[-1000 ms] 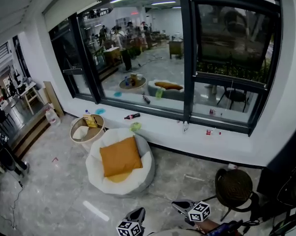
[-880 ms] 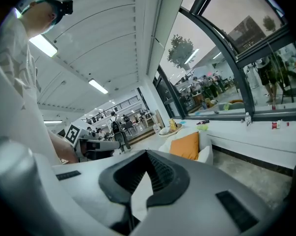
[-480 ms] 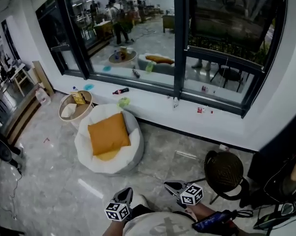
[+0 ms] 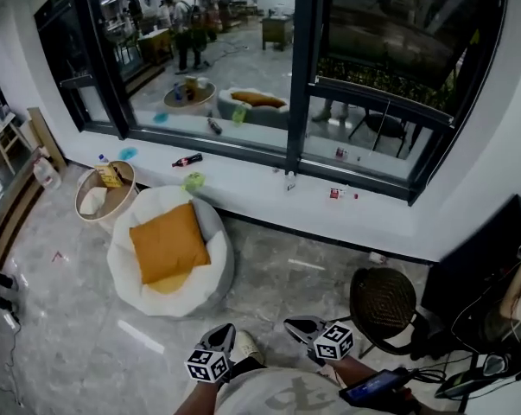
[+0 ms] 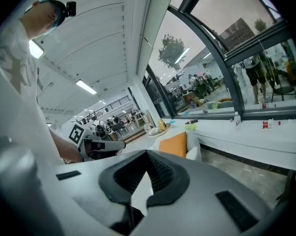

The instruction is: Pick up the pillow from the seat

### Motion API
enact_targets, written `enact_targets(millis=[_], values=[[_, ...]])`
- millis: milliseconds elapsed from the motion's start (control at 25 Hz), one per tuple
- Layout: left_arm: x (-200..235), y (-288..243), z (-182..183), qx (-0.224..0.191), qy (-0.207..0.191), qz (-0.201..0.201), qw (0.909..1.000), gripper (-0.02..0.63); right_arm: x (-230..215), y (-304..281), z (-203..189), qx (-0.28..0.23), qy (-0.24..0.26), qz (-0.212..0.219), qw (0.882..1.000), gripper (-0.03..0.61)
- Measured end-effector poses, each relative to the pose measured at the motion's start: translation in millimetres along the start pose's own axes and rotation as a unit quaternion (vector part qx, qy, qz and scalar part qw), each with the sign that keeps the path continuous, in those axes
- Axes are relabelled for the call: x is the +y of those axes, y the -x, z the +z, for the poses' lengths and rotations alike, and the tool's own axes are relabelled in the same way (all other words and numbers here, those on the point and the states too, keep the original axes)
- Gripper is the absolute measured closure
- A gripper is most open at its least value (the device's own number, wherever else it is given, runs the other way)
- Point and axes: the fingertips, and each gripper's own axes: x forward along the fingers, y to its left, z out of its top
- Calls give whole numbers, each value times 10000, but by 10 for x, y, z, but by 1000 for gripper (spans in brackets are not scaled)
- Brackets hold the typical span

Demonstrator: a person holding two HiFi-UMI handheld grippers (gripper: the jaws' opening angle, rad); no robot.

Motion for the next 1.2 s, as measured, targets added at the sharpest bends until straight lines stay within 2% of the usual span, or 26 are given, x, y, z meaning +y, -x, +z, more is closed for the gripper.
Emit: enact_targets(millis=[200,320,560,800,1040,1200], values=[[235,-401,483,-30,-236,-369,9990,603,-342,-325,471,-74,89,-266,9996,565],[515,-500,685,-15,-251,-396,9989,603,-455,-634,748,-120,160,-316,9993,566],[1172,-523,1008,-146,-173,-178,9996,603,-643,-1289,1119,-74,305,-265,9992,566],[1812,-320,1206,-334,33,255,9991,603,-602,-1920,1361,59,447,4,9990,566],[2167,-183,1184,-478,283,612,9966,603,-599,-2370,1400,273,488,298,9980,565],[2312,-122,1165,-501,407,854,9943,603,-600,-2648,1470,235,388,532,9976,566]])
